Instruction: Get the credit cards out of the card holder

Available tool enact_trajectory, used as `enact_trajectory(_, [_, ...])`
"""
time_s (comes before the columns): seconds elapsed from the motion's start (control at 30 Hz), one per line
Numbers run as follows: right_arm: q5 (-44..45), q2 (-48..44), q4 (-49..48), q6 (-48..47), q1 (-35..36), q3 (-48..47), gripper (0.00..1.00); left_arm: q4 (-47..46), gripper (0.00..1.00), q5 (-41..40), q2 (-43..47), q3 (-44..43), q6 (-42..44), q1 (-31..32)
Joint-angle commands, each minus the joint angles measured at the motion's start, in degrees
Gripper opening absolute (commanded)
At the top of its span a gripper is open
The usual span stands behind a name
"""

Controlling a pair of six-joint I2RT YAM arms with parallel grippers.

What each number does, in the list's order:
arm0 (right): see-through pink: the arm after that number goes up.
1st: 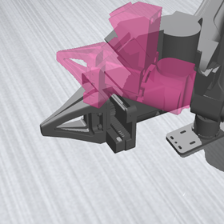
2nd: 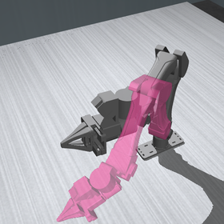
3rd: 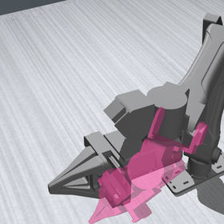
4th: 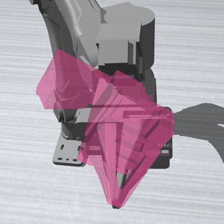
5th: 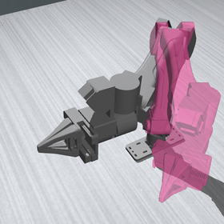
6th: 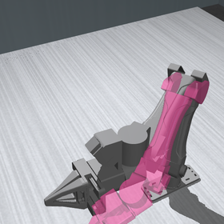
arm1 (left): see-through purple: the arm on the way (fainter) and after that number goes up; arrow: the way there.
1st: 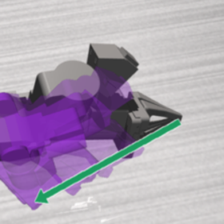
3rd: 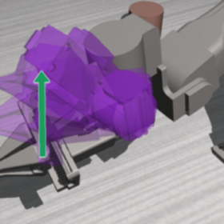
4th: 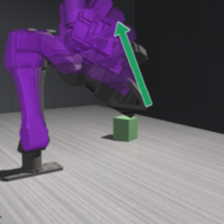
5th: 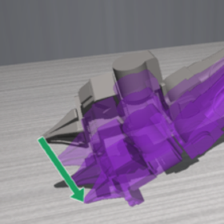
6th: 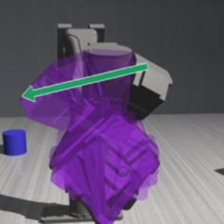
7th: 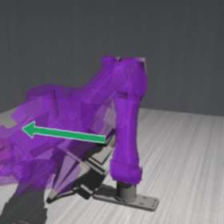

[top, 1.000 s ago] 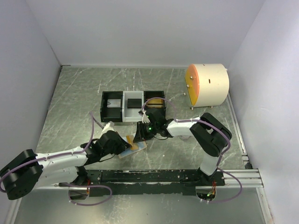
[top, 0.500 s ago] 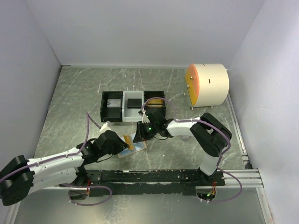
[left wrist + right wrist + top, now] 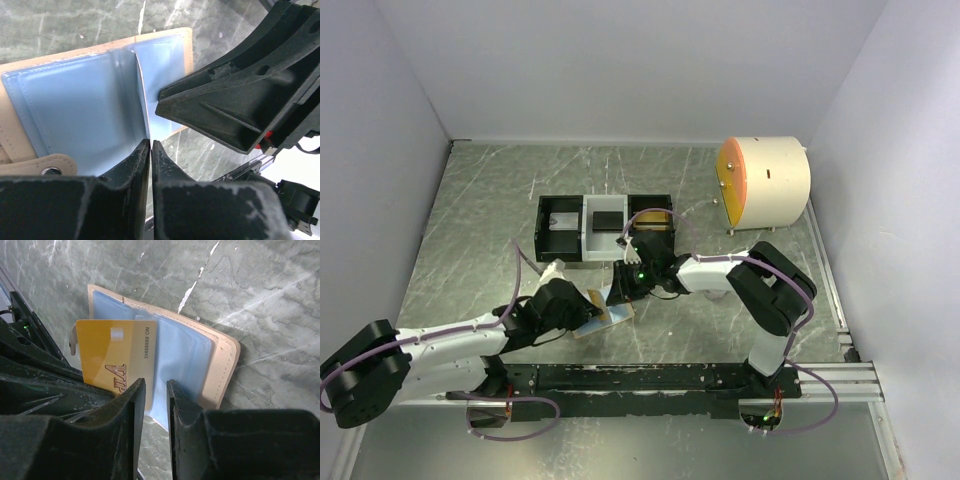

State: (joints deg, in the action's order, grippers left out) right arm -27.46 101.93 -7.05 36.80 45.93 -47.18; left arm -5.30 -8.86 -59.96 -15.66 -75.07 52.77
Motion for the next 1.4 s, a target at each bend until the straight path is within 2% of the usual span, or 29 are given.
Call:
enact_trajectory(0.0, [2.00,0.19,4.79,-1.33,-0.09,1.87,0.25,-0.43,0.11,-0.05,1.53,0.54,-0.95,0.33])
enact_trajectory(0.07, [2.15,-0.12,5.01,-1.50,-0.10,1.85,0.25,1.73,0.07,-0.99,3.42,0.63,-1.04,0.36])
enact_trajectory(0.2, [2.03,-0.52,5.46,-2.00,-0.13,1.01,0.25,7.30,0.07,-2.63,7.60,0.35,-0.80,0.34])
enact_trajectory(0.4, [2.99,-4.59,4.66,-1.99,-0.30,0.34,0.32,15.31,0.07,-4.84,13.97,-0.62,0.49,0.27])
enact_trajectory(0.53, [6.02,-9.14,4.55,-1.46,-0.89,1.36,0.38,16.87,0.07,-5.27,16.81,-1.20,2.16,0.34])
enact_trajectory(0.7, [9.33,-15.92,2.30,0.73,-1.91,5.71,0.48,14.21,0.07,-3.99,18.45,-1.09,4.78,0.34])
enact_trajectory(0.8, [8.03,-18.74,-1.32,2.88,-2.48,9.23,0.53,9.60,0.07,-2.02,18.81,-0.17,7.28,0.33])
enact_trajectory(1.03, [3.18,-21.48,-10.62,7.96,-3.31,14.96,0.58,1.45,0.07,1.44,20.08,2.61,9.60,0.31])
enact_trajectory(1.37, [-0.27,-25.11,-22.26,14.06,-6.81,21.14,0.59,-0.19,0.07,3.63,23.23,3.22,12.88,0.38])
